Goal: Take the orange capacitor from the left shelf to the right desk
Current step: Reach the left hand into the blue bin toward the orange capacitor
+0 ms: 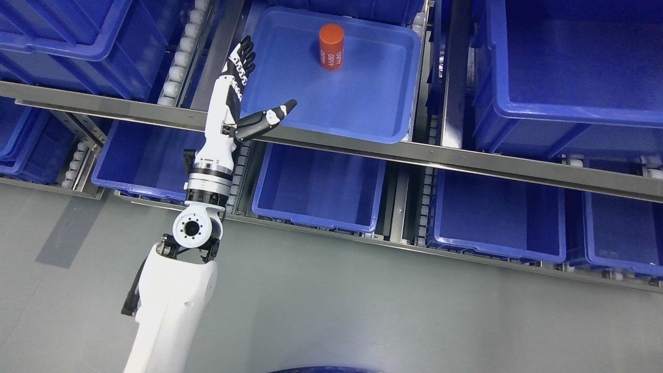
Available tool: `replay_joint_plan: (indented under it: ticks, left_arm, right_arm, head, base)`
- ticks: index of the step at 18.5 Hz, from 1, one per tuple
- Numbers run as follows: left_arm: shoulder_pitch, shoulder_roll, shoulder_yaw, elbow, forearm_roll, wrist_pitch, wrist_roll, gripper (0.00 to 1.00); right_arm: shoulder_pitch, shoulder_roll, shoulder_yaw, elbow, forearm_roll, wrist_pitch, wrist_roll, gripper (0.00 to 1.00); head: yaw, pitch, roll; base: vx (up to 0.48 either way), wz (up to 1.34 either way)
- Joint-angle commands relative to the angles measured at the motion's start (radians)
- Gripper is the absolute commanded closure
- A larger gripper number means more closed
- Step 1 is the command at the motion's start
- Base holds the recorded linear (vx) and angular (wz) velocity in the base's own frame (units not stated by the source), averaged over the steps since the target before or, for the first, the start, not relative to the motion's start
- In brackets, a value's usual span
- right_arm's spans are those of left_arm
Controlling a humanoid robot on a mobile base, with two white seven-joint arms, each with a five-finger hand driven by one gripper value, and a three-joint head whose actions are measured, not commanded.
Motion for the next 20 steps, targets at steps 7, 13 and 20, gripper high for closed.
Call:
replay_joint_plan:
  ticks: [7,13,20]
  left_arm:
    - [-0.07,0.017,-0.017,0.123,0.028,0.007,-0.002,0.0]
    - [-0.139,0.017,-0.117,0.254,0.009,0.015,-0.132,0.0]
    - [-0.215,0.017,-0.167,0.376,-0.058,0.036,-0.148,0.0]
  right_arm:
    - [-0.002,-0.017,-0.011,-0.034,0.0,-0.001,0.001,0.0]
    - [-0.002,-0.017,-0.011,-0.034,0.0,-0.001,0.001,0.0]
    - [-0.002,-0.017,-0.011,-0.034,0.0,-0.001,0.001,0.0]
  head:
    - [0.0,0.0,0.0]
    - [0.0,0.0,0.0]
    - [0.0,0.0,0.0]
  base:
    - [0.029,-0.01]
    - [0.094,-0.01]
    - [0.112,-0.01]
